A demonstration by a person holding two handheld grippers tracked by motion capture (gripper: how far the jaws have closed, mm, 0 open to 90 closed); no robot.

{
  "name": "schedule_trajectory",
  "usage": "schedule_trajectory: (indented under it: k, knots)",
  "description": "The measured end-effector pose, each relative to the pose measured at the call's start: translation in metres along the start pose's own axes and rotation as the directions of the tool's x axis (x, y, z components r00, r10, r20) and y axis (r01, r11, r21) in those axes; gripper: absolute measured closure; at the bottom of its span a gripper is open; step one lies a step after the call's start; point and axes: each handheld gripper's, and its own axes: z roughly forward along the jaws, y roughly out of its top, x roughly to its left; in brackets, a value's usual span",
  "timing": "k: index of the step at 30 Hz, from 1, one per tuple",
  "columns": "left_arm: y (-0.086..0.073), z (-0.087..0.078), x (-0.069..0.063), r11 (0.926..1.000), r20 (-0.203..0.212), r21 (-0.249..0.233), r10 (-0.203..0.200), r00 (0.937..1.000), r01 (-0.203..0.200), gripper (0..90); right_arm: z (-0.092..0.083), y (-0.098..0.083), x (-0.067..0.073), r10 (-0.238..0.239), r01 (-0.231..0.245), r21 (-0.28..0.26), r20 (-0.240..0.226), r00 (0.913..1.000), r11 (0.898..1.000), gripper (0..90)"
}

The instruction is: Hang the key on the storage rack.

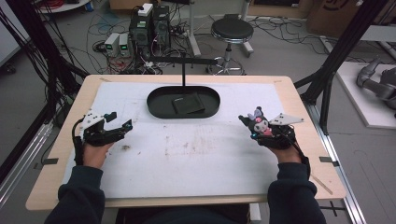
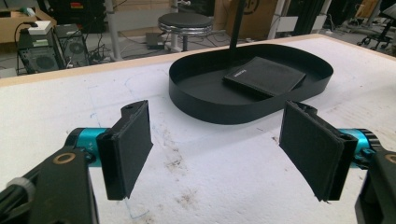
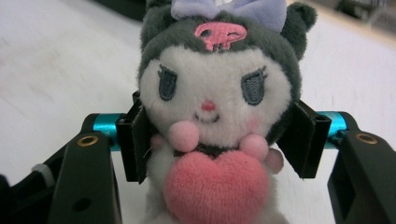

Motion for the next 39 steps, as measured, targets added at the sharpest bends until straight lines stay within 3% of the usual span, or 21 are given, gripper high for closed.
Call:
schedule_trajectory:
  k: [1,8,16,17,18,20,26,27,35,39]
  knots:
    - [0.0,0.0,0.0,1.0,0.0,0.0,0.0,1.0,0.0,25.0,0.001,0.007,0.0,0.01,-0.01,-0.034,-0.01,0.9999,0.999,36.0]
    - [0.0,0.001,-0.001,1.0,0.005,-0.004,-0.003,1.0,0.003,25.0,0.011,0.032,-0.005,0.045,-0.047,-0.07,-0.039,0.9982,0.996,36.0]
    - [0.0,-0.001,0.001,0.9997,-0.003,-0.015,-0.019,0.9998,0.019,25.0,0.028,0.082,-0.007,-0.005,0.001,-0.093,-0.045,0.999,0.996,36.0]
    - [0.0,-0.001,0.001,0.9997,-0.002,-0.016,-0.02,0.9998,0.019,25.0,0.034,0.098,-0.005,-0.022,0.018,-0.098,-0.049,0.9985,0.995,36.0]
    - [0.0,-0.001,0.001,0.9997,-0.001,-0.017,-0.02,0.9998,0.02,25.0,0.034,0.098,-0.005,-0.022,0.018,-0.098,-0.049,0.9985,0.995,36.0]
    - [0.0,-0.001,0.001,0.9996,-0.002,-0.018,-0.02,0.9998,0.02,25.0,0.042,0.119,0.001,-0.045,0.039,-0.109,-0.052,0.9977,0.993,35.9]
    - [0.0,-0.001,0.003,0.9995,-0.002,-0.021,-0.023,0.9997,0.022,25.0,0.062,0.15,0.007,-0.062,0.055,-0.108,-0.065,0.9959,0.993,35.9]
    - [0.0,-0.001,0.003,0.9995,-0.001,-0.022,-0.024,0.9997,0.024,25.0,0.067,0.154,0.009,-0.08,0.073,-0.11,-0.059,0.9951,0.991,35.9]
    - [0.0,-0.001,0.003,0.9994,0.004,-0.022,-0.027,0.9996,0.027,25.0,0.096,0.189,0.016,-0.083,0.078,-0.091,-0.052,0.9952,0.993,36.0]
    - [0.0,0.0,0.003,0.9996,0.009,-0.021,-0.02,0.9998,0.02,25.0,0.105,0.198,0.019,-0.07,0.07,-0.091,0.004,0.9976,0.993,36.0]
